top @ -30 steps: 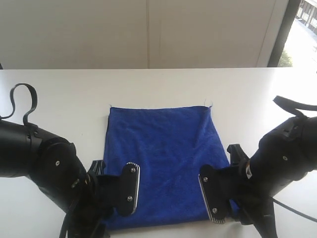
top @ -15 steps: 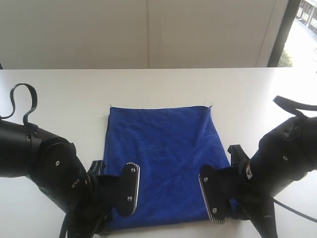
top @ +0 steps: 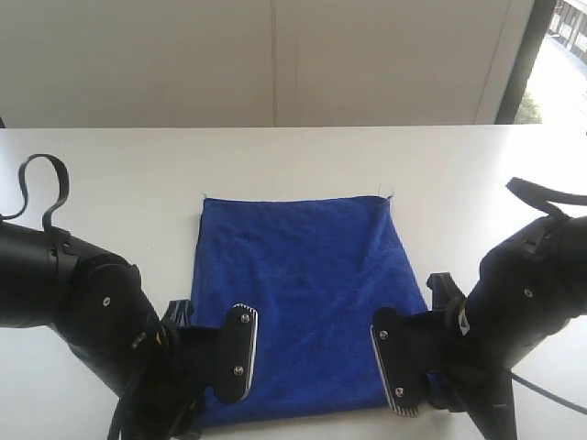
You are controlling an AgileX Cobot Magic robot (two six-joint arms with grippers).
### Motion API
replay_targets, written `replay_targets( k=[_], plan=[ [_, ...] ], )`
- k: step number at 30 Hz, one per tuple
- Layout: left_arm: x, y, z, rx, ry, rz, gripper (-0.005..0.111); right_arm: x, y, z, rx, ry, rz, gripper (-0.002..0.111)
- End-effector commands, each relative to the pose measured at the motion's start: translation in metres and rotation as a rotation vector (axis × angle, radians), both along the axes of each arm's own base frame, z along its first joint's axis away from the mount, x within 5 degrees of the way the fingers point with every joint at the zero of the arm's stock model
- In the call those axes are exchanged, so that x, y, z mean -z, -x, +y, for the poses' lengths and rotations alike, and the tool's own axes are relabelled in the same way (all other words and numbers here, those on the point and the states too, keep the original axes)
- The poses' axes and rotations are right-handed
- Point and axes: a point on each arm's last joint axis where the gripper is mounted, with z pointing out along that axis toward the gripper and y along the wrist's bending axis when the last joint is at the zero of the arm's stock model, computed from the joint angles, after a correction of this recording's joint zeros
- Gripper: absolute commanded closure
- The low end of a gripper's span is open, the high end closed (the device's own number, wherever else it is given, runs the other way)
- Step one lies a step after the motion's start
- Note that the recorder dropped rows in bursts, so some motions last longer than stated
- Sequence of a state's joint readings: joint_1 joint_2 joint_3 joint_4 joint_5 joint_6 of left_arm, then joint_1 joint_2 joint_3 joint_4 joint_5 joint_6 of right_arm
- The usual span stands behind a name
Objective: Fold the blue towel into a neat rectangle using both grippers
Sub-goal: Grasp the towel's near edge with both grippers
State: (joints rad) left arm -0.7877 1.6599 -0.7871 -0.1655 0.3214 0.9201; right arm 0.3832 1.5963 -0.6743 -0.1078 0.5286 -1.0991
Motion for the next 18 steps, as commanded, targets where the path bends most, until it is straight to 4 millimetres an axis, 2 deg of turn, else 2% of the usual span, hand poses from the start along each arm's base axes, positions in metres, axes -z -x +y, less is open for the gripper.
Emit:
replay_targets(
  k=[1,7,13,18],
  plan=[
    [0.0035,0.0041,0.0018,-0.007,-0.020,0.037,0.074,0.0050,0.0025,-0.0017,0.012,-0.016,-0.016,0.073],
    [0.0035,0.0043,0.0019,-0.006,-0.021,0.039,0.074,0.0060,0.0025,-0.0016,0.009,-0.022,-0.030,0.074],
    [0.0035,0.0043,0.0019,-0.006,-0.021,0.039,0.074,0.0061,0.0026,-0.0016,0.037,-0.029,-0.028,0.092],
    [0.0035,0.0043,0.0019,-0.027,-0.020,0.044,0.074,0.0064,0.0039,-0.0023,0.058,-0.025,-0.013,0.096]
  ],
)
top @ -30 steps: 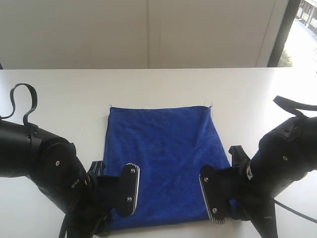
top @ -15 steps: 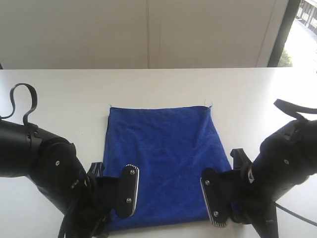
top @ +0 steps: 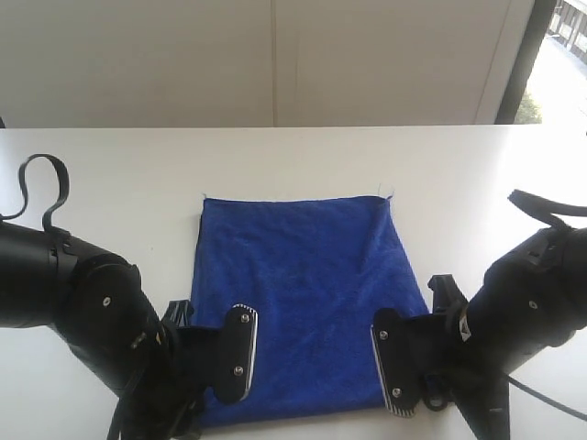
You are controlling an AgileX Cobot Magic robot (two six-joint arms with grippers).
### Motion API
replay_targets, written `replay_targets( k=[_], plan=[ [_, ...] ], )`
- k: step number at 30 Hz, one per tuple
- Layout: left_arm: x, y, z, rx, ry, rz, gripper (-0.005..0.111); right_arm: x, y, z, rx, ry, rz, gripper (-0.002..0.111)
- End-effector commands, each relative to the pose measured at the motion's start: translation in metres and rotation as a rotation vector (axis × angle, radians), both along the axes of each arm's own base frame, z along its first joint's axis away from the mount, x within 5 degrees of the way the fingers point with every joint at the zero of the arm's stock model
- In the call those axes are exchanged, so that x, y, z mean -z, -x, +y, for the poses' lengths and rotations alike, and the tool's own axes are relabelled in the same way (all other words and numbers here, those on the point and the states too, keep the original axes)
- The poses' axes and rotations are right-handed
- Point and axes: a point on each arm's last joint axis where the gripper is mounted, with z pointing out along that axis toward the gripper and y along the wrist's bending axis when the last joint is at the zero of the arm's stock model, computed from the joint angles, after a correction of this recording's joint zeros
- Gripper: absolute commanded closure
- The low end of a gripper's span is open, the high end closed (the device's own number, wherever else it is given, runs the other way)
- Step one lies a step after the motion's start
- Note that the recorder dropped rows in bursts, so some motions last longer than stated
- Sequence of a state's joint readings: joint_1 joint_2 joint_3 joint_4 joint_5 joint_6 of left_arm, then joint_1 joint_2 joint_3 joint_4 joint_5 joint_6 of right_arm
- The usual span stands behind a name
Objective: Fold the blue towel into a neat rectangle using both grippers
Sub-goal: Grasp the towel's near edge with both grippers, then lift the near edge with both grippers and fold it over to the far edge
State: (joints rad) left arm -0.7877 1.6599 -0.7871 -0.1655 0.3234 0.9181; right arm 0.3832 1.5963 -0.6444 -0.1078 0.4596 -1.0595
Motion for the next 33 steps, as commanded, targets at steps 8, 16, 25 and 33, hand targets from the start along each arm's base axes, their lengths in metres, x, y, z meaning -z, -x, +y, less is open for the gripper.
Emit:
replay_targets(
  k=[8,16,25,33],
  plan=[
    [0.004,0.007,0.004,-0.020,-0.040,0.072,0.090,0.002,0.005,-0.004,0.027,0.020,0.053,0.108],
    [0.005,0.018,0.011,-0.002,-0.120,0.189,0.107,0.003,0.017,0.000,0.032,0.063,0.146,0.108],
    [0.002,0.033,0.017,-0.093,-0.193,0.378,0.107,-0.015,0.044,0.016,0.076,0.106,0.215,0.108],
    [-0.026,0.040,0.018,-0.104,-0.096,0.348,0.107,-0.021,0.057,0.025,0.119,0.121,0.233,0.108]
  ],
)
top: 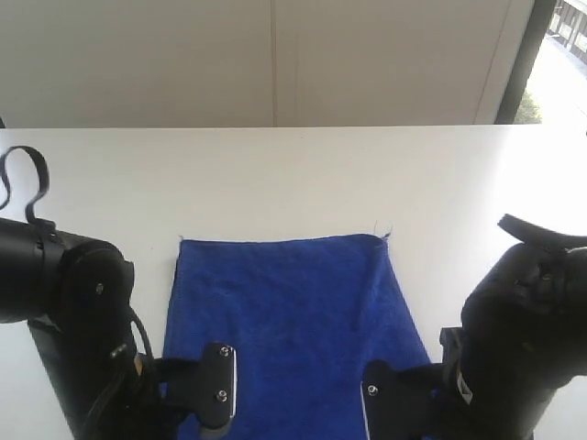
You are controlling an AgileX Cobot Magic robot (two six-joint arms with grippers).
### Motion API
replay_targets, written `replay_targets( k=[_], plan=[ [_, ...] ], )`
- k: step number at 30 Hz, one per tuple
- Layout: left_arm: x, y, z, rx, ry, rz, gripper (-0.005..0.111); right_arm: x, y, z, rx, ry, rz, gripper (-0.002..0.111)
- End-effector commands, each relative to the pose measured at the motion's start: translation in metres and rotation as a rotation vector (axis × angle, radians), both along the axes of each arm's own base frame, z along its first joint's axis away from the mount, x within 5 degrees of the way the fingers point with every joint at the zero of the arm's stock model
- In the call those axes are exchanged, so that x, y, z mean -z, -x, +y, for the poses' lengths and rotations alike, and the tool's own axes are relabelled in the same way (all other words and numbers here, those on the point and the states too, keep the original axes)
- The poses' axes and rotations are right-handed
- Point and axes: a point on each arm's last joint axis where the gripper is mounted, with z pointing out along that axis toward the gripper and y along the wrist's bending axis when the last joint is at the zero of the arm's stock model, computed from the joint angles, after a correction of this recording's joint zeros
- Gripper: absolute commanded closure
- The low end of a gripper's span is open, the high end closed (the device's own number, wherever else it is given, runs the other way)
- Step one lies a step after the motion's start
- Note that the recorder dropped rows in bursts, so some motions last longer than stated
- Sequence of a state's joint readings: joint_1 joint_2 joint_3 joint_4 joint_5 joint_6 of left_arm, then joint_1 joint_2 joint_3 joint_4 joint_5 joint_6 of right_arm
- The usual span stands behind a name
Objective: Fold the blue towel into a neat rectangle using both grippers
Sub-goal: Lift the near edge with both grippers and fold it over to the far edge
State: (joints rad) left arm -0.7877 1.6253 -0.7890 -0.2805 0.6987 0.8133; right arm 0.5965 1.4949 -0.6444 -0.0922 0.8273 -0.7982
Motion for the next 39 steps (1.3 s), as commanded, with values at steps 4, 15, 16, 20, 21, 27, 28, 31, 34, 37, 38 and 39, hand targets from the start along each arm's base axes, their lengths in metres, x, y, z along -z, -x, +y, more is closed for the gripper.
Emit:
replay_targets(
  k=[4,15,16,20,21,27,28,31,34,37,38,39],
  plan=[
    [-0.036,0.008,0.010,0.019,0.080,-0.111,0.107,-0.008,-0.004,-0.002,0.085,0.050,-0.062,0.108],
    [-0.045,-0.011,0.013,-0.017,0.085,-0.362,0.107,-0.039,-0.034,-0.003,0.138,0.028,-0.408,0.108],
    [-0.045,-0.013,0.014,-0.013,0.083,-0.386,0.107,-0.040,-0.037,-0.003,0.139,0.024,-0.439,0.108],
    [-0.046,-0.019,0.012,0.007,0.102,-0.460,0.107,-0.044,-0.044,0.000,0.151,-0.016,-0.532,0.108],
    [-0.047,-0.021,0.011,0.007,0.111,-0.477,0.107,-0.045,-0.045,0.001,0.152,-0.030,-0.547,0.108],
    [-0.051,-0.043,0.020,-0.118,0.169,-0.570,0.107,-0.044,-0.060,0.000,0.157,-0.033,-0.665,0.108],
    [-0.052,-0.045,0.022,-0.128,0.174,-0.581,0.107,-0.040,-0.063,-0.002,0.161,-0.028,-0.655,0.108],
    [-0.055,-0.054,0.025,-0.154,0.202,-0.633,0.107,-0.029,-0.073,-0.004,0.175,-0.035,-0.656,0.108],
    [-0.055,-0.059,0.025,-0.154,0.218,-0.667,0.107,-0.025,-0.080,-0.003,0.174,-0.044,-0.683,0.108],
    [-0.054,-0.064,0.026,-0.160,0.223,-0.688,0.107,-0.024,-0.088,-0.002,0.179,-0.041,-0.714,0.108],
    [-0.053,-0.066,0.027,-0.164,0.223,-0.694,0.107,-0.024,-0.091,-0.001,0.178,-0.036,-0.723,0.108],
    [-0.052,-0.068,0.028,-0.170,0.220,-0.697,0.107,-0.024,-0.095,-0.001,0.178,-0.025,-0.738,0.108]
  ],
)
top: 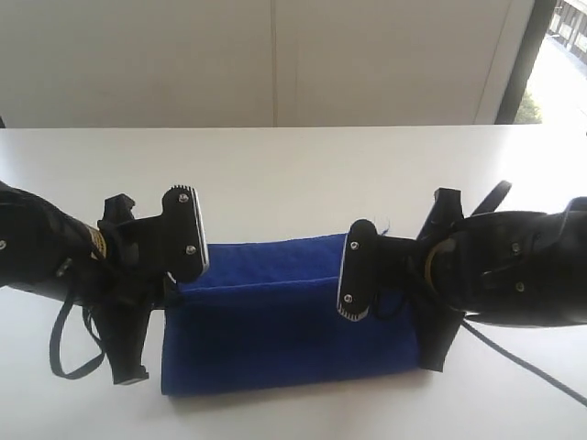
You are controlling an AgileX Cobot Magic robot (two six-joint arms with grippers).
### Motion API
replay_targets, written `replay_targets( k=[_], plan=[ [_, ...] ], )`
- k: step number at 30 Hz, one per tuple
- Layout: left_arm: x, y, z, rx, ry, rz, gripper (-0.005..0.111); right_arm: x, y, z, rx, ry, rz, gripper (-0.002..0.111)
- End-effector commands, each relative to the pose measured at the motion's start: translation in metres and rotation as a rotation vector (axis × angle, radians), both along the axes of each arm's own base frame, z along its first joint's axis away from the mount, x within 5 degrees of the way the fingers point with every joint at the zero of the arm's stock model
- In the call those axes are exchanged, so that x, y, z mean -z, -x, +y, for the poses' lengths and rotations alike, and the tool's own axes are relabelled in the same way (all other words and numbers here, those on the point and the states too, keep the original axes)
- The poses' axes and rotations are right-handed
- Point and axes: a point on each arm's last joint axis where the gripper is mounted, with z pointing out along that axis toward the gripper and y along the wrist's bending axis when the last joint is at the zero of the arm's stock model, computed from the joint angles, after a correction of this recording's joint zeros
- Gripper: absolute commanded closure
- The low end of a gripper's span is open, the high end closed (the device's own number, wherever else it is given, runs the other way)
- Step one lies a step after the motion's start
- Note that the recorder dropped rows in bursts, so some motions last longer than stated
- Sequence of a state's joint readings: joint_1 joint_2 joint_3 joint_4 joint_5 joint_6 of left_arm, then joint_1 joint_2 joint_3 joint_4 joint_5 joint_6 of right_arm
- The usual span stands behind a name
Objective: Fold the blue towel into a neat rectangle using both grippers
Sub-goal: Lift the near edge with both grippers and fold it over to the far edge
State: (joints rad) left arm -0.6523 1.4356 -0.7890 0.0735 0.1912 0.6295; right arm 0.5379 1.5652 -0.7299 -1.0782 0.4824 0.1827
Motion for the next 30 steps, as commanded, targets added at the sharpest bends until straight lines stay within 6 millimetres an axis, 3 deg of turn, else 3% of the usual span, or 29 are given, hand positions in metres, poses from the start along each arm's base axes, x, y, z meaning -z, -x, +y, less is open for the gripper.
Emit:
replay_targets(
  k=[1,11,20,25,30],
  plan=[
    [0.006,-0.006,0.004,-0.017,-0.005,-0.013,0.107,-0.002,-0.016,0.001,0.013,0.011,-0.060,0.108],
    [0.013,-0.030,0.013,-0.043,0.024,-0.115,0.107,0.003,-0.049,-0.004,0.062,0.026,-0.079,0.108],
    [0.030,-0.050,0.014,-0.058,0.040,-0.177,0.107,0.016,-0.076,0.008,0.025,0.069,-0.086,0.108],
    [0.039,-0.062,0.016,-0.076,0.060,-0.223,0.107,0.020,-0.095,-0.002,0.087,0.014,-0.097,0.108],
    [0.052,-0.071,0.018,-0.082,0.058,-0.244,0.107,0.032,-0.101,-0.008,0.057,-0.020,-0.071,0.108]
  ],
)
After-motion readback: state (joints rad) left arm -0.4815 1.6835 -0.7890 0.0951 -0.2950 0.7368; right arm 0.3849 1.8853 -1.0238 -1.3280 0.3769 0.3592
